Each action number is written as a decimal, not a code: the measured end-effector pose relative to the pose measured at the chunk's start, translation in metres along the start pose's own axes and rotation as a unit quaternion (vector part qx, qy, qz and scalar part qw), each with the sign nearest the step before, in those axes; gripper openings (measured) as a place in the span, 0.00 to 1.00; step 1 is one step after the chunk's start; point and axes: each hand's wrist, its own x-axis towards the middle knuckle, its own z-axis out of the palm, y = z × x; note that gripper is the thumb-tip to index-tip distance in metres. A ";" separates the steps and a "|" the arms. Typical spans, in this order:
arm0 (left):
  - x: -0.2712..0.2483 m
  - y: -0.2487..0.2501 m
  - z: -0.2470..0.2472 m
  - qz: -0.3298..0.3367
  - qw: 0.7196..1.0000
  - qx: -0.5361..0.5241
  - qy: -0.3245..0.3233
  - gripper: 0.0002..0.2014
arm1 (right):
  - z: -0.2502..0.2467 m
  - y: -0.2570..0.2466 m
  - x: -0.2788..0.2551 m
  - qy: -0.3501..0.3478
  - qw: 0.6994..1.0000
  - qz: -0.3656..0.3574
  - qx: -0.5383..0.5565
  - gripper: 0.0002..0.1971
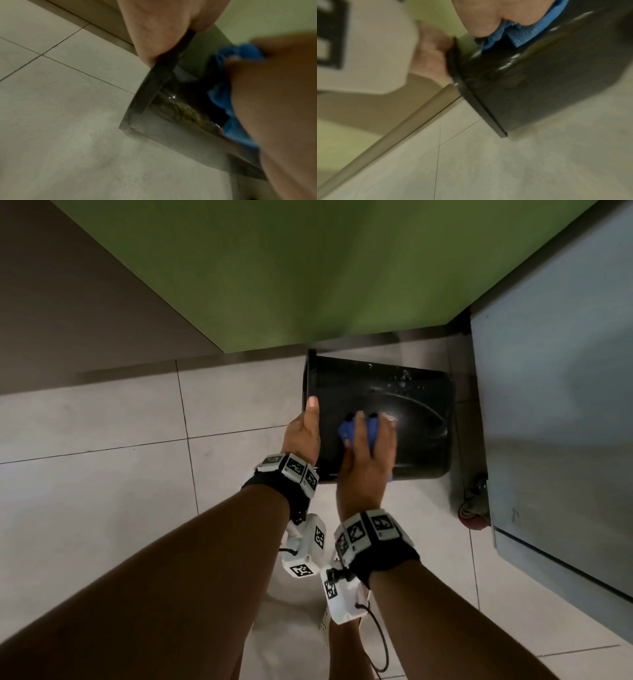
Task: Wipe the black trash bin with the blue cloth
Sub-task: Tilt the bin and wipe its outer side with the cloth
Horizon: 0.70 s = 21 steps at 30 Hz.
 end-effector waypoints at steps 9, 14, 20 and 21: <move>0.007 -0.004 0.000 0.000 1.000 0.008 0.009 0.26 | -0.023 0.031 0.063 -0.005 0.997 0.073 0.030 0.24; 0.010 -0.009 0.005 0.000 0.999 -0.017 0.028 0.27 | -0.041 0.072 0.054 0.081 0.961 0.259 0.044 0.25; 0.012 -0.012 0.006 0.015 0.999 -0.029 0.039 0.23 | -0.005 0.027 0.004 0.046 0.993 0.095 0.046 0.23; 0.012 -0.013 0.006 0.020 0.998 -0.035 0.040 0.22 | -0.001 0.016 0.001 0.021 0.998 0.031 0.045 0.23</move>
